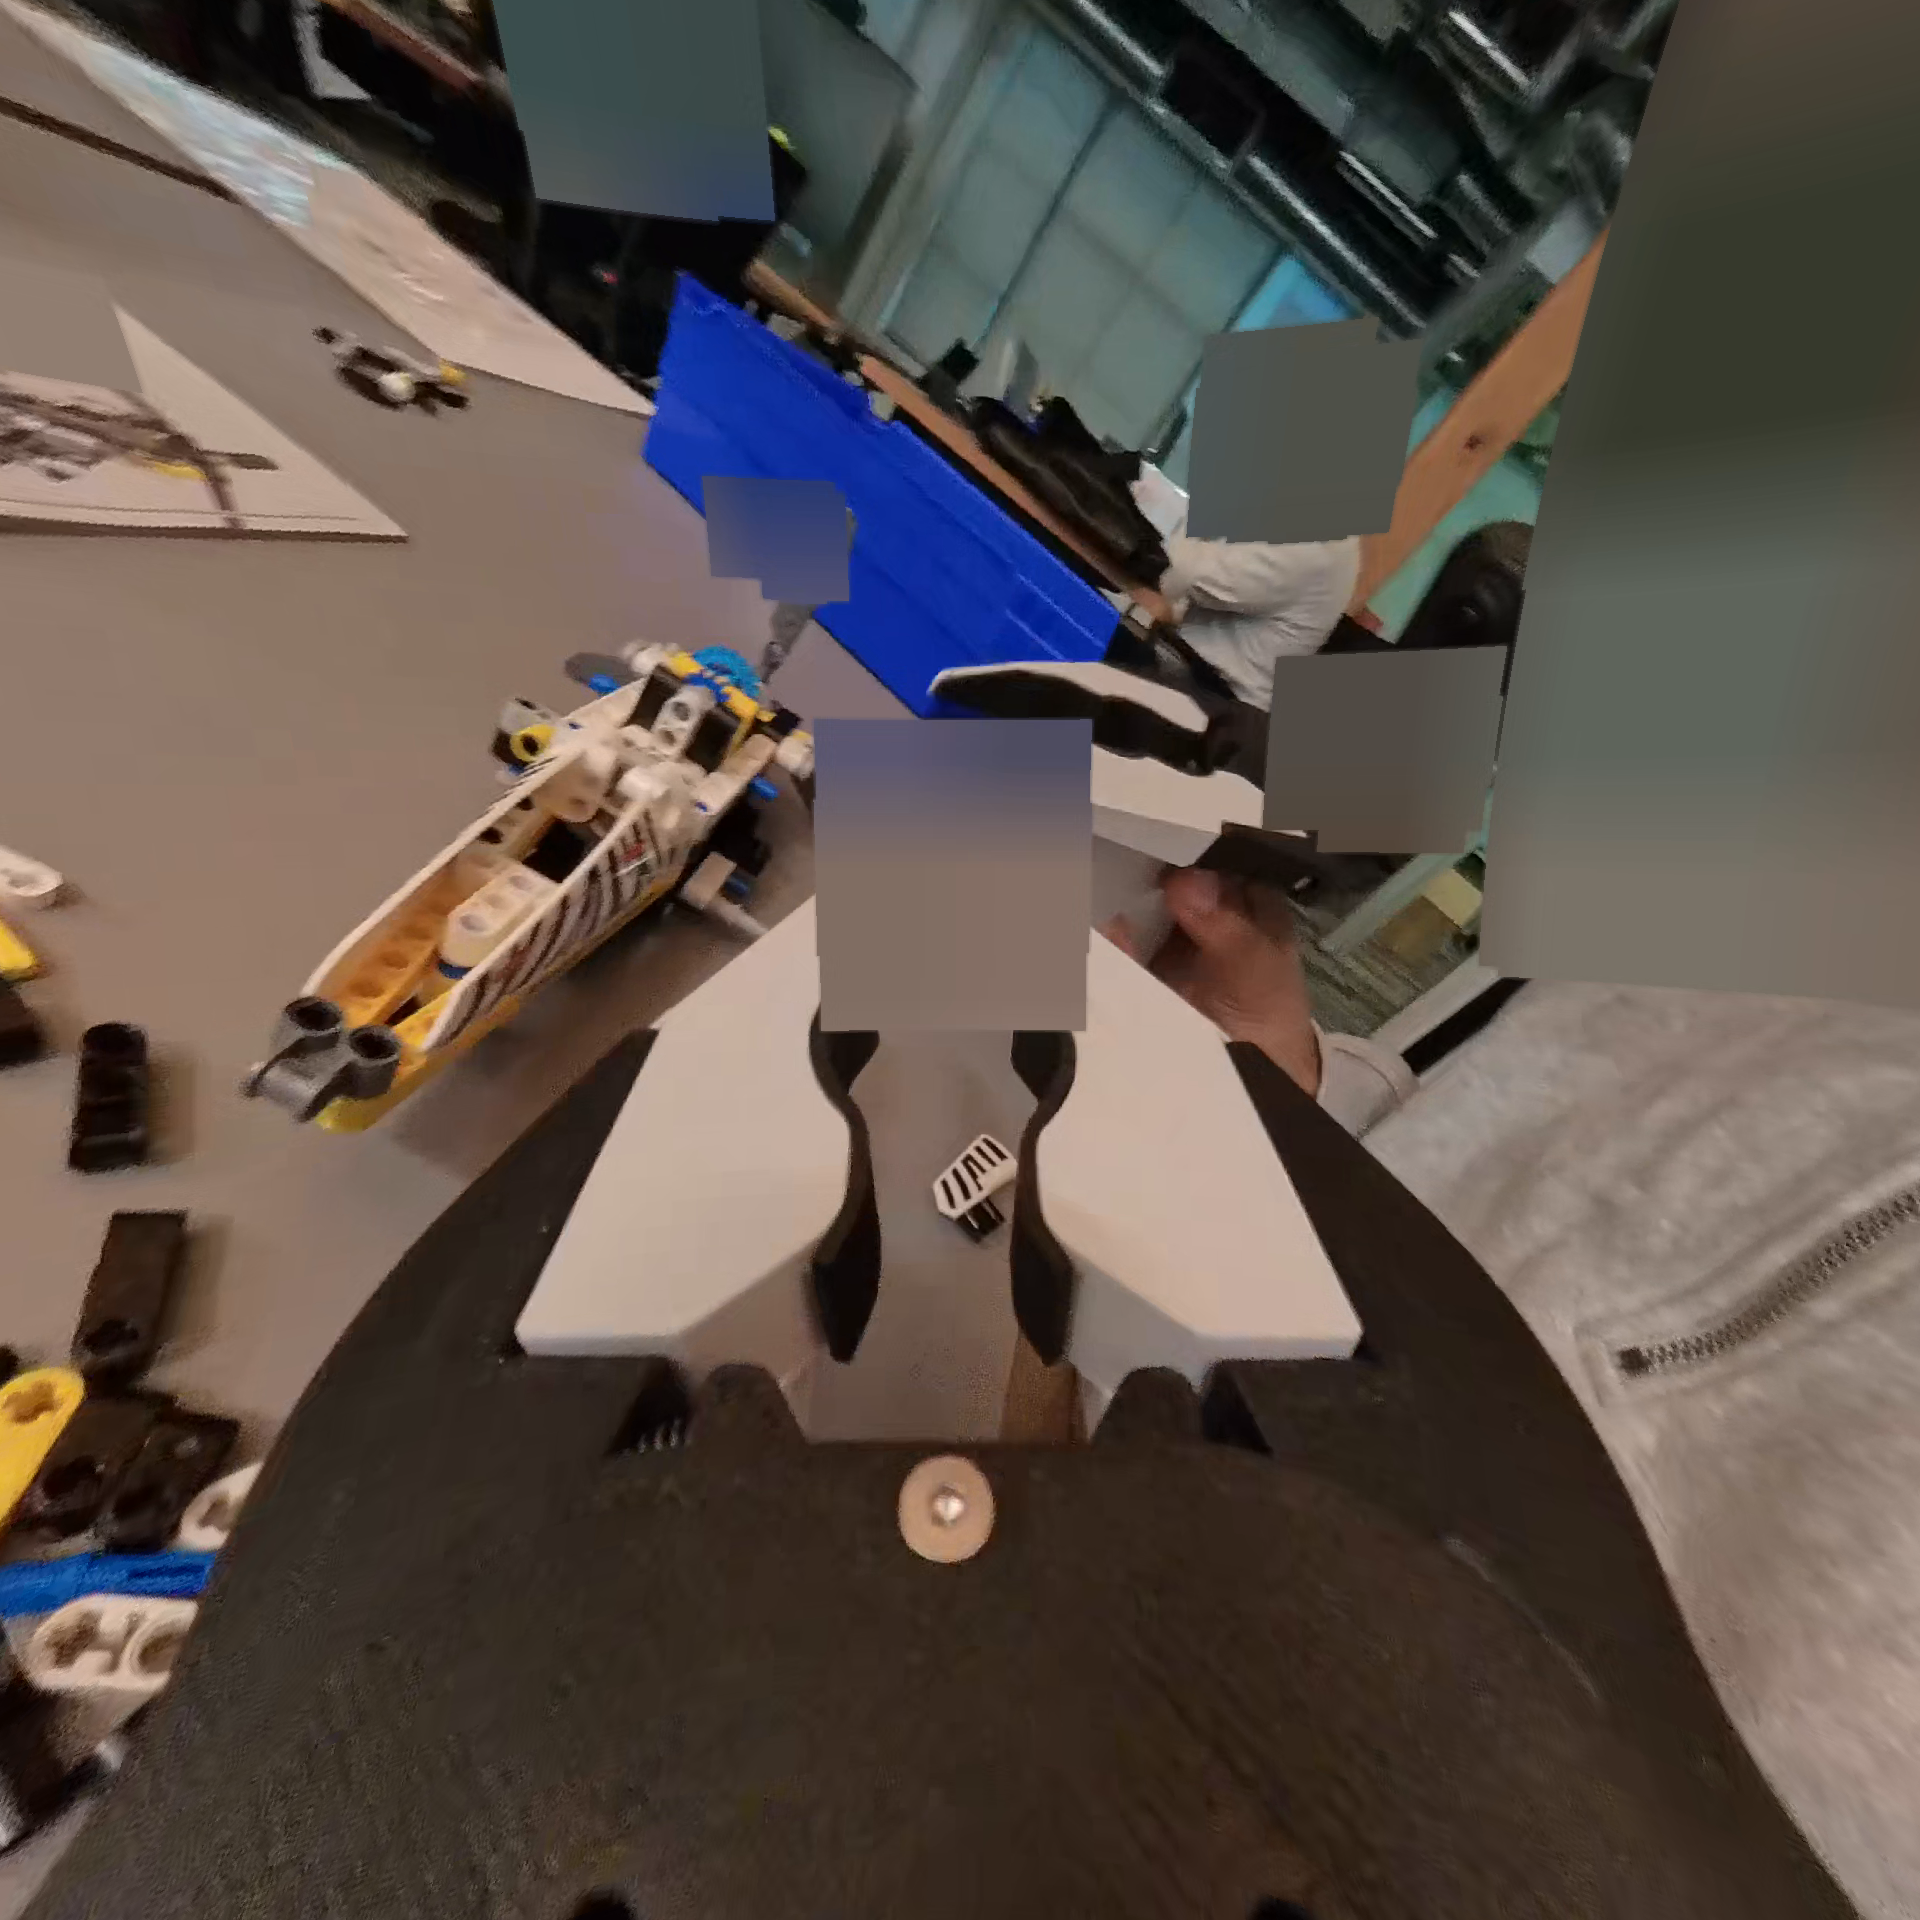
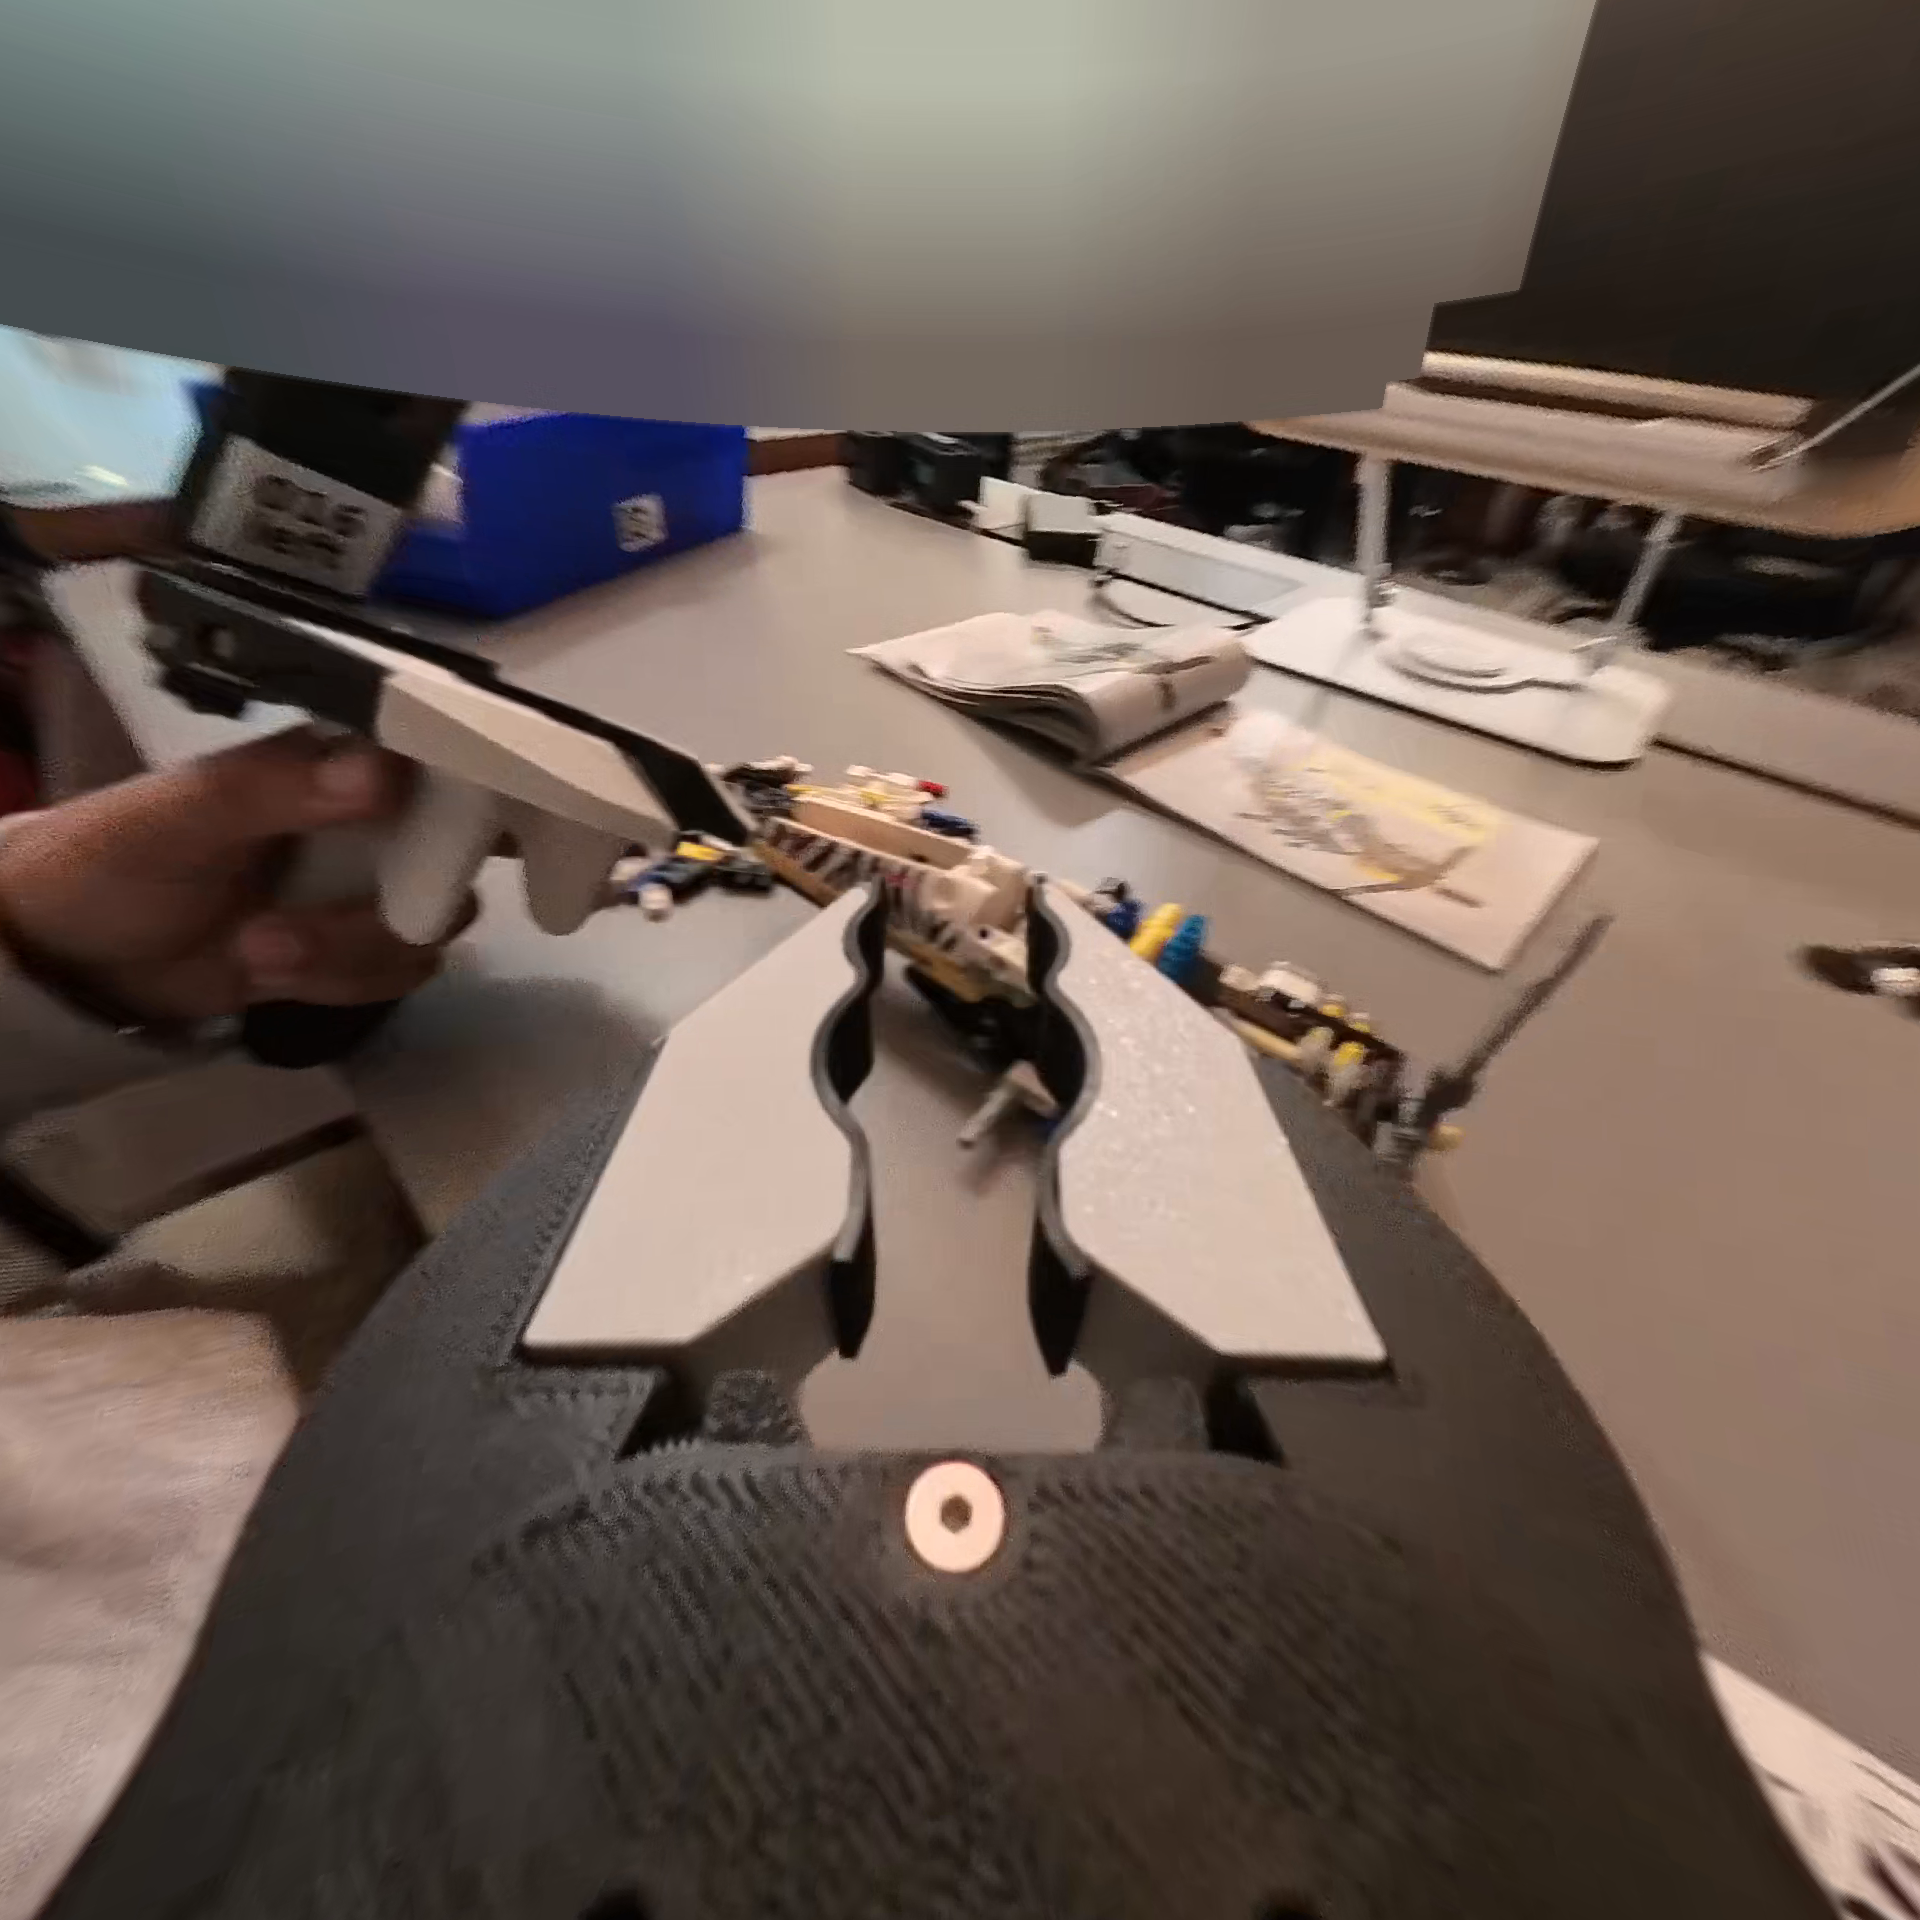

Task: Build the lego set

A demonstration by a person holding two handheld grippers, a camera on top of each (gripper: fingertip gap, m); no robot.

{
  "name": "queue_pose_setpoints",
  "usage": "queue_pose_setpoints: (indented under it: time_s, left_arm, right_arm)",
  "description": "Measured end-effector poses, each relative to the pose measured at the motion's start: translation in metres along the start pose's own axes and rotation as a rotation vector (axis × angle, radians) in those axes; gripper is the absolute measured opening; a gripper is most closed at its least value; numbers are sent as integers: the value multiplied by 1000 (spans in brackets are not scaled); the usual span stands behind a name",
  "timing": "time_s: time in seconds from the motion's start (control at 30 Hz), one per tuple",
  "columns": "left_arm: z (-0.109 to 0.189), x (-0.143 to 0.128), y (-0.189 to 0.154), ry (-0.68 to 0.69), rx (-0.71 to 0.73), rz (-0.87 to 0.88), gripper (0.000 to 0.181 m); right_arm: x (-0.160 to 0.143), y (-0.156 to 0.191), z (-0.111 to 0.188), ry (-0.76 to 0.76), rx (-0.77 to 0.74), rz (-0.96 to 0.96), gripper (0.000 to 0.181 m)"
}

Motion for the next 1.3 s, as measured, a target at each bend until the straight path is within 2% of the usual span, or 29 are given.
queue_pose_setpoints:
  time_s: [0.03,0.07,0.13,0.17,0.3,0.4,0.5,0.63,0.77,0.97,1.3]
  left_arm:
    - [0,0,0,-11,-1,-3,20]
    - [1,1,-2,-32,0,-19,13]
    - [1,2,-3,-51,44,-46,0]
    - [1,2,-2,-46,87,-42,0]
    - [-3,4,-3,-41,227,-77,0]
    - [-1,8,-4,-77,349,-125,0]
    - [-5,11,-10,-11,455,-232,0]
    - [-8,11,-3,3,494,-202,0]
    - [-1,12,7,1,509,-116,0]
    - [-16,11,5,129,611,-200,0]
    - [-29,7,3,230,700,-271,0]
  right_arm:
    - [-1,-2,0,-2,-41,20,30]
    - [-4,-3,-1,-7,-70,37,32]
    - [-6,-1,0,-20,-98,72,28]
    - [-6,2,0,-26,-106,97,18]
    - [-6,2,0,-45,-162,111,0]
    - [-5,-2,-1,-5,-114,50,0]
    - [3,-6,5,26,-90,-15,0]
    - [8,-11,9,63,-192,40,0]
    - [-9,-15,-7,153,-118,-46,0]
    - [-14,-15,-17,200,-132,-40,0]
    - [-16,-13,-26,280,-46,-35,0]
Point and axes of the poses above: each gripper's, where its closed fingertips meet, z back along the fingers, x out of its top, y = z × x across the jaws, the point moved 9 cm from there along z, back along the fingers, and after that the axes turned 15 degrees about y, right-handed, at the moved point
